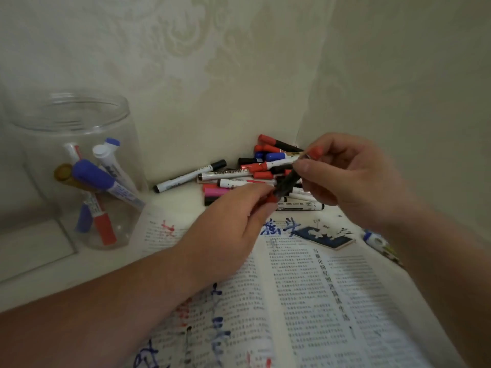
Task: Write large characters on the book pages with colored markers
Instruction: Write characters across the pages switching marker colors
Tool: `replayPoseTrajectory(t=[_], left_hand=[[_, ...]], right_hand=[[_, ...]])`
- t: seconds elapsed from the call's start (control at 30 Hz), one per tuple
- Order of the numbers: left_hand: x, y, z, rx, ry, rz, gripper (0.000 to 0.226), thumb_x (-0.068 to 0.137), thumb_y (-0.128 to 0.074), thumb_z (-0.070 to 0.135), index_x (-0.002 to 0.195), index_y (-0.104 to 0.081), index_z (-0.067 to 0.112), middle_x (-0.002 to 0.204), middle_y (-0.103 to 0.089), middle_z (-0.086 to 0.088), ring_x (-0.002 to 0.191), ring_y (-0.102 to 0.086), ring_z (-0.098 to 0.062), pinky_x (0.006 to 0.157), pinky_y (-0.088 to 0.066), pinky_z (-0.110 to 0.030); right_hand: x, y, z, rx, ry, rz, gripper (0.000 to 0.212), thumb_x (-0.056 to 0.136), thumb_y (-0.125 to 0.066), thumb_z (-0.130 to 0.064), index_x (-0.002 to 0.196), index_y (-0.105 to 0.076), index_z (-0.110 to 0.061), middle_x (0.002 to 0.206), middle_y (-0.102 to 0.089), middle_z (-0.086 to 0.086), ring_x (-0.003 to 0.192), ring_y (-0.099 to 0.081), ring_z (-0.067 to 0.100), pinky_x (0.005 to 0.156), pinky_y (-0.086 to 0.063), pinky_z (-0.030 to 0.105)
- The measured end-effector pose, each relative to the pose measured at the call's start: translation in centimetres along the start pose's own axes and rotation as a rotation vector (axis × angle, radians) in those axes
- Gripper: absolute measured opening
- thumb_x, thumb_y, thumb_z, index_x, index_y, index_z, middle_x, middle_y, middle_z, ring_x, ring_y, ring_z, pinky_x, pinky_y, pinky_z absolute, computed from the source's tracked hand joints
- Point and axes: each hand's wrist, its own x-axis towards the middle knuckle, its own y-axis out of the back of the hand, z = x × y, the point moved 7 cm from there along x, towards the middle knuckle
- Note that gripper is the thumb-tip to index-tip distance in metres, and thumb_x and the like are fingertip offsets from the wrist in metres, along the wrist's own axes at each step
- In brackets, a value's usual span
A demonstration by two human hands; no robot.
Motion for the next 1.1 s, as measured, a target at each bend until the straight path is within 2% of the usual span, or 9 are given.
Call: replayPoseTrajectory(t=[0.1, 0.23, 0.4, 0.53, 0.67, 0.77, 0.83, 0.9, 1.1], left_hand=[[-0.2, 0.2, -0.1, -0.097, 0.043, 0.013, 0.026, 0.105, -0.042, 0.031, 0.128, -0.044, 0.044, 0.108, -0.062, 0.024, 0.103, -0.059, 0.005, 0.084, -0.046, -0.013], [-0.2, -0.1, 0.8, -0.146, -0.014, -0.035, 0.029, 0.104, -0.042, 0.031, 0.132, -0.05, 0.035, 0.114, -0.061, 0.023, 0.109, -0.058, 0.004, 0.088, -0.042, -0.008], [0.1, -0.2, 1.5, -0.052, -0.079, -0.055, 0.018, 0.103, -0.039, 0.035, 0.112, -0.054, 0.034, 0.09, -0.06, 0.026, 0.082, -0.059, 0.005, 0.069, -0.04, -0.005], [0.2, 0.0, 1.7, -0.042, -0.08, -0.039, 0.014, 0.103, -0.039, 0.041, 0.108, -0.053, 0.04, 0.085, -0.062, 0.016, 0.073, -0.061, -0.007, 0.062, -0.043, -0.011], [0.2, -0.2, 1.3, -0.128, -0.045, -0.06, 0.021, 0.099, -0.042, 0.056, 0.114, -0.053, 0.047, 0.086, -0.067, 0.002, 0.073, -0.064, -0.018, 0.067, -0.047, -0.037], [-0.2, -0.2, -0.2, -0.287, 0.101, -0.058, 0.028, 0.091, -0.038, 0.061, 0.113, -0.049, 0.049, 0.081, -0.057, -0.005, 0.066, -0.051, -0.018, 0.063, -0.044, -0.035], [-0.1, 0.2, -1.3, -0.362, 0.17, 0.012, 0.019, 0.092, -0.04, 0.048, 0.109, -0.05, 0.047, 0.084, -0.058, -0.001, 0.071, -0.05, -0.015, 0.068, -0.043, -0.033], [0.2, 0.6, -2.3, -0.365, 0.218, 0.075, 0.022, 0.091, -0.041, 0.029, 0.106, -0.049, 0.044, 0.088, -0.062, 0.004, 0.076, -0.054, -0.017, 0.071, -0.044, -0.039], [0.3, -0.4, -3.5, -0.218, 0.289, -0.036, 0.041, 0.099, -0.046, 0.007, 0.109, -0.045, 0.047, 0.093, -0.067, 0.013, 0.077, -0.064, -0.014, 0.074, -0.056, -0.046]], right_hand=[[-0.9, -0.8, 2.4, 0.208, -0.015, 0.106, 0.015, 0.085, -0.076, -0.012, 0.077, -0.065, -0.018, 0.063, -0.057, 0.011, 0.051, -0.048, 0.017, 0.045, -0.033, 0.026], [-1.7, -2.9, 3.5, 0.098, 0.035, 0.029, 0.009, 0.088, -0.071, -0.006, 0.094, -0.067, -0.012, 0.064, -0.064, -0.002, 0.052, -0.056, 0.005, 0.05, -0.044, 0.015], [-2.1, -2.7, 3.6, 0.167, 0.065, 0.025, 0.008, 0.086, -0.069, -0.002, 0.092, -0.068, -0.008, 0.062, -0.065, -0.009, 0.053, -0.057, 0.001, 0.053, -0.044, 0.01], [-2.3, -2.7, 3.6, 0.277, 0.079, 0.029, 0.012, 0.083, -0.069, -0.011, 0.091, -0.065, -0.003, 0.06, -0.061, 0.0, 0.048, -0.053, 0.009, 0.046, -0.042, 0.016], [-2.3, -2.2, 3.3, 0.269, 0.09, 0.018, 0.005, 0.085, -0.069, -0.008, 0.088, -0.065, -0.007, 0.064, -0.062, 0.004, 0.052, -0.052, 0.015, 0.047, -0.041, 0.021], [-1.8, 0.2, 4.5, 0.315, -0.013, 0.207, 0.005, 0.083, -0.063, -0.016, 0.079, -0.059, -0.015, 0.056, -0.054, 0.003, 0.046, -0.044, 0.017, 0.041, -0.033, 0.025], [-1.3, 1.5, 5.2, 0.33, -0.073, 0.259, 0.015, 0.086, -0.062, -0.014, 0.076, -0.051, -0.015, 0.054, -0.047, 0.002, 0.042, -0.037, 0.015, 0.04, -0.027, 0.023], [-0.8, 1.8, 6.1, 0.228, -0.128, 0.175, 0.027, 0.092, -0.065, -0.005, 0.072, -0.049, -0.014, 0.051, -0.046, 0.004, 0.039, -0.035, 0.016, 0.04, -0.028, 0.021], [-1.6, -1.3, 8.2, 0.225, -0.346, -0.222, 0.009, 0.081, -0.071, -0.006, 0.087, -0.078, -0.007, 0.073, -0.068, 0.023, 0.06, -0.065, 0.03, 0.052, -0.058, 0.034]])
